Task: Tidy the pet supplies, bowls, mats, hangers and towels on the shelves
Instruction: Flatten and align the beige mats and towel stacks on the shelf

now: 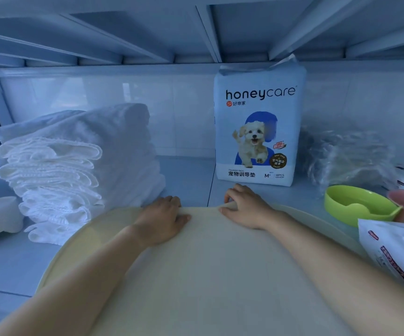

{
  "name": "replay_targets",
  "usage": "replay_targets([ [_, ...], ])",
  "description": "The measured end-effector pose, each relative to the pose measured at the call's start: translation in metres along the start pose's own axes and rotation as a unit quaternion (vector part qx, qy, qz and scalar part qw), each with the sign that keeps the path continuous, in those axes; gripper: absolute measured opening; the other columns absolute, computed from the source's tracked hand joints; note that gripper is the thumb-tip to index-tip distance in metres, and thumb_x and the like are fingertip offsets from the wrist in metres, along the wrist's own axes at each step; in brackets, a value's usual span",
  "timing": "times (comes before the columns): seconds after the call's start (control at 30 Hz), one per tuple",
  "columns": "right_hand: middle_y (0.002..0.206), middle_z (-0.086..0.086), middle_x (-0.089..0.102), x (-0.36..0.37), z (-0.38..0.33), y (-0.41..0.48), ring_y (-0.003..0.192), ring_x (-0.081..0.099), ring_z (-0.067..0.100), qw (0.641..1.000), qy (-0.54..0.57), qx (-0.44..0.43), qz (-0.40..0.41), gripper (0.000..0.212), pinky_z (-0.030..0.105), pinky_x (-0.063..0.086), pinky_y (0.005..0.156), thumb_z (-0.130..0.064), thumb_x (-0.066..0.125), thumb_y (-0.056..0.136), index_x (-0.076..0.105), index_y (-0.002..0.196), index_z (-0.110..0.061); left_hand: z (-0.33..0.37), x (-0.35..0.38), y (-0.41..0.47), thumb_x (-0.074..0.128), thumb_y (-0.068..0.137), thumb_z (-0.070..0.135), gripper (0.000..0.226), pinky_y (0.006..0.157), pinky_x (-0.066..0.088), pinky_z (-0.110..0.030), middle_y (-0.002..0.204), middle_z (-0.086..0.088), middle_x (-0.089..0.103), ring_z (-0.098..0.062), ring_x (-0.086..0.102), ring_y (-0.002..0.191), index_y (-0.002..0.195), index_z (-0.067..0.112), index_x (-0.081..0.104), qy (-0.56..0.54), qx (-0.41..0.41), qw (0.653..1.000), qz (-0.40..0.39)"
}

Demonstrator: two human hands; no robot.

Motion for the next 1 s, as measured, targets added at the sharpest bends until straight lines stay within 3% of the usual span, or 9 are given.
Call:
replay_targets([
  [0.13,0.1,-0.007,0.041,0.0,0.001,0.005,0.106,0.039,0.014,0.999,-0.036,-0.013,-0.001,0.025,0.037,0.036,0.088,-0.051,0.047,0.086,0.046,0.088,-0.026,0.006,-0.004,0.0,0.036,0.095,0.045,0.036,0.072,0.038,-0.032,0.11,-0.007,0.058,-0.026,0.056,0.1,0.108,0.012,0.041,0.014,0.02,1.0,0.011],
  [0.33,0.09,-0.011,0.05,0.002,0.004,0.004,0.092,0.042,0.015,1.0,-0.009,-0.009,0.014,0.023,0.034,0.033,0.078,-0.047,0.046,0.09,0.042,0.083,-0.026,0.008,0.001,0.004,0.03,0.097,0.046,0.037,0.083,0.044,-0.036,0.108,-0.009,0.059,-0.027,0.055,0.101,0.102,0.012,0.045,-0.002,0.013,1.0,-0.023],
  [0.43,0.093,-0.011,0.052,0.0,0.004,0.002,0.095,0.044,0.013,1.0,0.009,-0.007,0.02,0.02,0.034,0.034,0.081,-0.046,0.046,0.09,0.045,0.086,-0.027,0.011,-0.003,0.003,0.03,0.097,0.045,0.038,0.084,0.044,-0.037,0.11,-0.009,0.055,-0.026,0.052,0.105,0.106,0.011,0.046,0.017,0.022,1.0,-0.01],
  [0.63,0.1,-0.009,0.052,-0.013,-0.012,0.007,0.098,0.049,0.009,0.994,0.087,-0.006,0.073,0.023,0.028,0.042,0.083,-0.04,0.054,0.089,0.058,0.102,-0.022,0.011,-0.03,-0.002,0.033,0.097,0.04,0.034,0.079,0.042,-0.032,0.119,-0.002,0.045,-0.02,0.045,0.109,0.12,0.018,0.044,0.072,0.062,0.993,0.073],
  [0.83,0.105,-0.005,0.057,-0.01,-0.076,0.013,0.096,0.05,0.006,0.981,0.133,-0.083,0.11,0.023,0.026,0.042,0.086,-0.032,0.06,0.088,0.059,0.107,-0.019,-0.006,-0.072,-0.029,0.039,0.096,0.033,0.029,0.082,0.042,-0.026,0.122,0.006,0.045,-0.014,0.045,0.113,0.124,0.026,0.044,0.041,0.097,0.979,0.177],
  [1.0,0.101,-0.008,0.052,-0.01,-0.133,0.014,0.093,0.047,0.003,0.965,0.16,-0.137,0.154,0.024,0.017,0.035,0.08,-0.027,0.06,0.088,0.059,0.109,-0.016,-0.023,-0.09,-0.065,0.041,0.095,0.029,0.029,0.08,0.041,-0.024,0.122,0.006,0.047,-0.015,0.047,0.112,0.123,0.027,0.047,0.028,0.119,0.971,0.207],
])
Point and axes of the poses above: each hand's wrist, its own y-axis towards the middle knuckle, its own x-axis out of the palm, z = x × y, the point moved 7 cm from there along y, towards the middle knuckle
